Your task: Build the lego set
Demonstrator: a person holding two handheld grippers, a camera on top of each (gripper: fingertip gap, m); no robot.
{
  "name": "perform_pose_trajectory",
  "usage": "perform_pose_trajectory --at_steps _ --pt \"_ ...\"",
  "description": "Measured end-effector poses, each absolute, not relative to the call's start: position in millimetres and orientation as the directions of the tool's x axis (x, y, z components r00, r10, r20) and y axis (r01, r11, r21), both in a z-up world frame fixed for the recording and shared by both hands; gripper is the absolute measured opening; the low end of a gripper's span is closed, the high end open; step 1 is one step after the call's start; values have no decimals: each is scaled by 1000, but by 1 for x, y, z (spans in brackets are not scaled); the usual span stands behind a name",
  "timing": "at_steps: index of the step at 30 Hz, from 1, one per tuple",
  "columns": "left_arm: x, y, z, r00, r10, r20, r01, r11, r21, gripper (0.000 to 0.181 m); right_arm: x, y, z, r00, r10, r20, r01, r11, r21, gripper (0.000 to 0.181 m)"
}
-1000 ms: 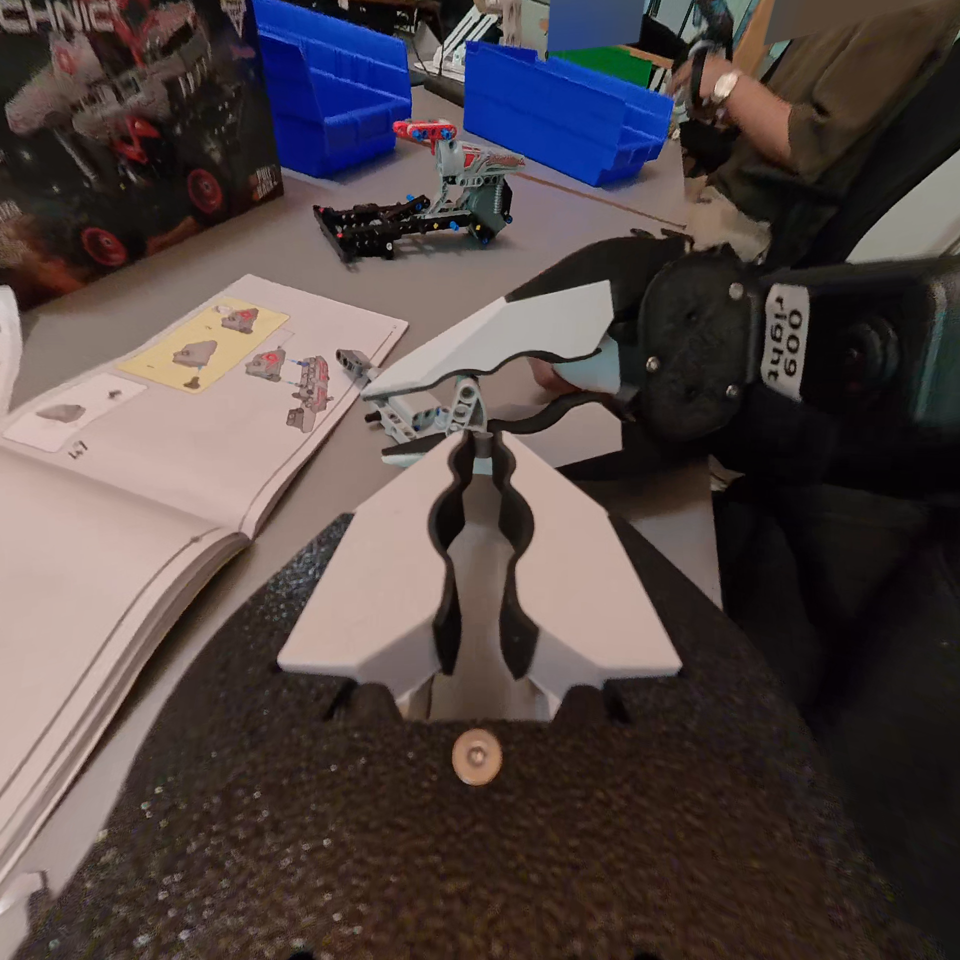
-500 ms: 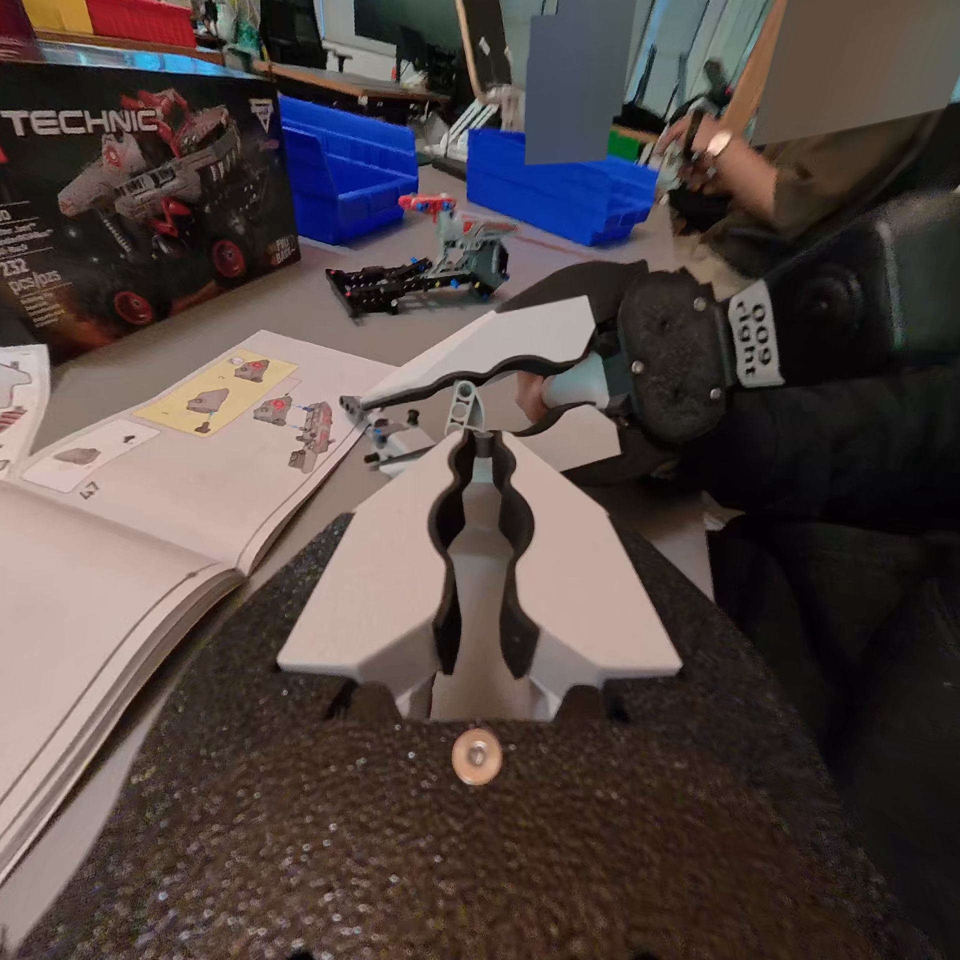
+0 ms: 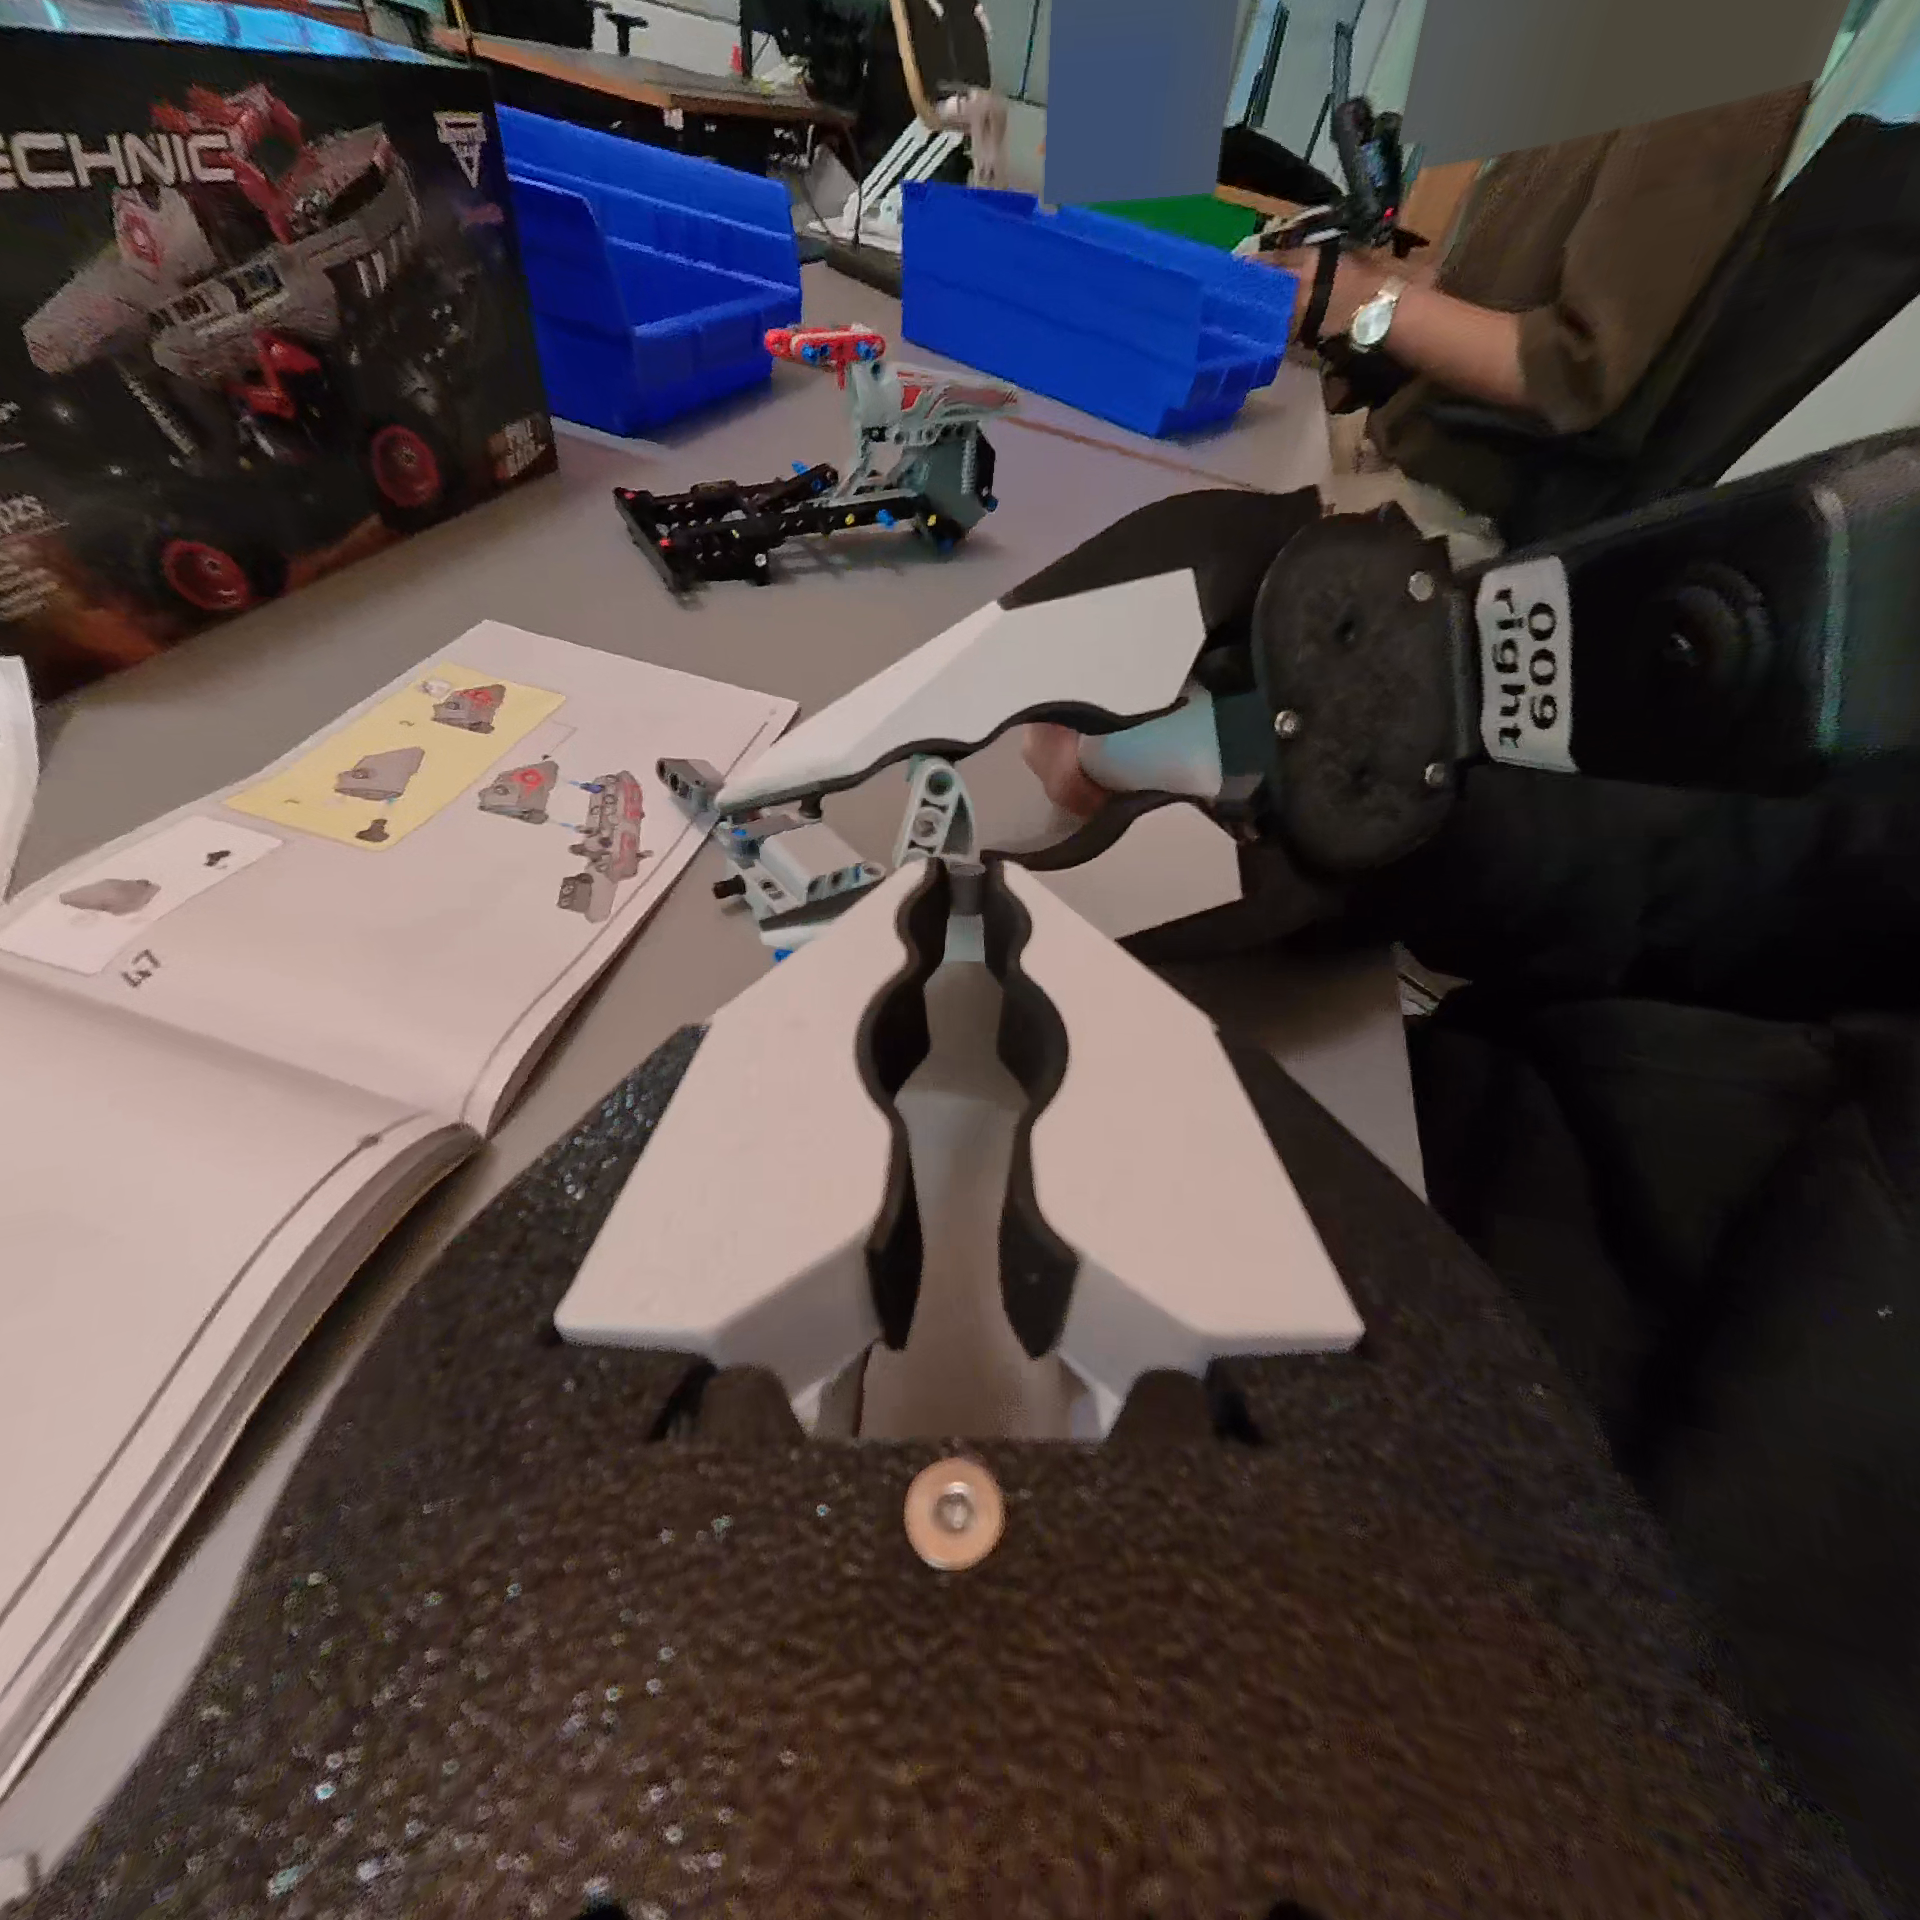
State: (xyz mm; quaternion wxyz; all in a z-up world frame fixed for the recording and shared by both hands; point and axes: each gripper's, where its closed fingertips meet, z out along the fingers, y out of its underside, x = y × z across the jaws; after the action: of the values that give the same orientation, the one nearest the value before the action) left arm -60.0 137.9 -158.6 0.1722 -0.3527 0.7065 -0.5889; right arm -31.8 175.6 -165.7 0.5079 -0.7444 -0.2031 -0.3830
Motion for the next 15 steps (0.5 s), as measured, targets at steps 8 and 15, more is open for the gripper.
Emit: perform_pose_trajectory --at_steps 8,15 --pt "-55 139 -159 -648 -760 -49 -168 206 -964 6 -28 174 -164 599 -110 793 694 -423 -583 22" --pt "-51 137 -152 -619 -775 -128 -86 229 -970 5 -19 171 -157 510 -165 844 714 -467 -522 22"
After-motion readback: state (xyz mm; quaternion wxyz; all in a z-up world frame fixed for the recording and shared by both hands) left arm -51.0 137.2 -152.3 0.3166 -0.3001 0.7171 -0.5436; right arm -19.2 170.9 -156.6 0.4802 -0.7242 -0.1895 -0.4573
